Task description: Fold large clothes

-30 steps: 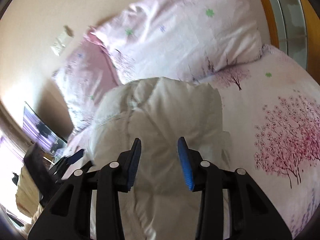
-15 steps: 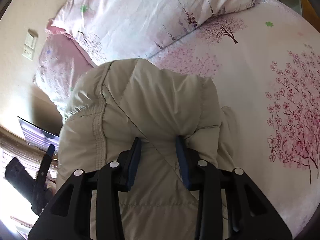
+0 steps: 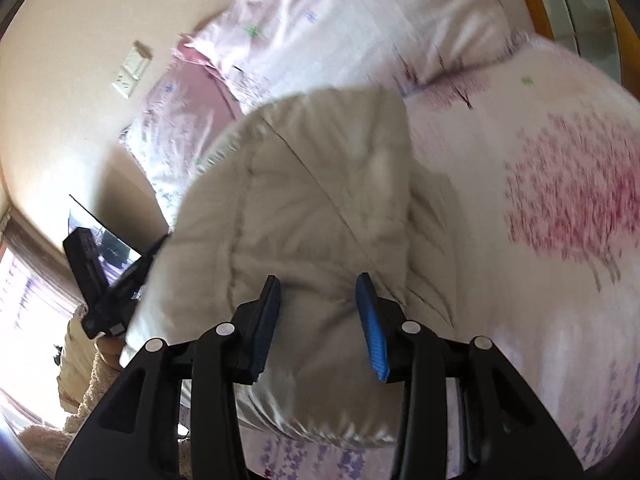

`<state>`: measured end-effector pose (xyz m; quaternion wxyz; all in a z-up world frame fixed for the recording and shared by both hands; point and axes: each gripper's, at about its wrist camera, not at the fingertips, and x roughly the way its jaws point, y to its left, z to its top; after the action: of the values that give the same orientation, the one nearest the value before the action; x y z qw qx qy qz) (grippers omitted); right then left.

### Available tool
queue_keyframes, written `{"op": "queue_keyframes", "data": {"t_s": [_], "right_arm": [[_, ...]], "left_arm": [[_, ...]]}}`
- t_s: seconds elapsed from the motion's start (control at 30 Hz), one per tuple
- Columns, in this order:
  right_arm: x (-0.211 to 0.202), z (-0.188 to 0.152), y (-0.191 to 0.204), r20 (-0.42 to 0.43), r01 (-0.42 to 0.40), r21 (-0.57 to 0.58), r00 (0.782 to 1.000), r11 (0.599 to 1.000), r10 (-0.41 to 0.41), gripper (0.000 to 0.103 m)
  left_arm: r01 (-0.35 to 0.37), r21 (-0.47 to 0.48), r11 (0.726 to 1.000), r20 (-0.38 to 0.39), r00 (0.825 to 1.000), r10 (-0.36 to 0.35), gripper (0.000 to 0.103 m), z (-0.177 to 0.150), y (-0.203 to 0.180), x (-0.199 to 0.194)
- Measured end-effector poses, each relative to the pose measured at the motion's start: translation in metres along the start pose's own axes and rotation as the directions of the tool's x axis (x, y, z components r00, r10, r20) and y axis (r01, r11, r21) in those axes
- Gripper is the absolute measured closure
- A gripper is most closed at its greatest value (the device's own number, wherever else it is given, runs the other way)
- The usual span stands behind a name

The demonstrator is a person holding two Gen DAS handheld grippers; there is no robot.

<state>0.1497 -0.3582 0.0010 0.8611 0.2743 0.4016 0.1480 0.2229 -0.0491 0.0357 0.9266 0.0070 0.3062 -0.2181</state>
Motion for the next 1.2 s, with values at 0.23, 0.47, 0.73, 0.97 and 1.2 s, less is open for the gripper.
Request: {"op": "queue_keyframes", "data": {"t_s": [0.23, 0.47, 0.73, 0.97, 1.2], "right_arm": [[0.02, -0.007, -0.012, 0.007, -0.019, 0.027, 1.0, 0.999, 0.019, 0.062], [-0.003, -0.001, 0.003, 0.007, 0.003, 0.009, 1.0, 1.0, -0.003, 0.036], [-0.022, 0.024, 0.002, -0.023, 0.228, 0.032, 0.973, 0.973, -0.228, 0.003], [-0.023, 0.044, -0.012, -0.107, 0.338, 0.081, 0.938, 0.938, -0.329, 0.001], [-0.014, 0.058, -0.03, -0.141, 0.176, 0.17, 0.978, 0.97, -0.153, 0.001]], "left_arm": [[-0.058, 0.049, 0.997, 0.013, 0.998, 0.057, 0.02, -0.001, -0.013, 0.001], [-0.13, 0.073, 0.989, 0.022, 0.991, 0.129, 0.013, 0.0, -0.015, -0.007], [-0.103, 0.031, 0.994, 0.0, 0.995, 0.103, 0.004, 0.001, -0.005, -0.017], [0.124, -0.175, 0.977, -0.091, 0.986, -0.141, 0.002, 0.0, 0.025, -0.013], [0.302, -0.286, 0.91, -0.1, 0.935, -0.341, 0.002, -0.002, 0.03, -0.003]]}}
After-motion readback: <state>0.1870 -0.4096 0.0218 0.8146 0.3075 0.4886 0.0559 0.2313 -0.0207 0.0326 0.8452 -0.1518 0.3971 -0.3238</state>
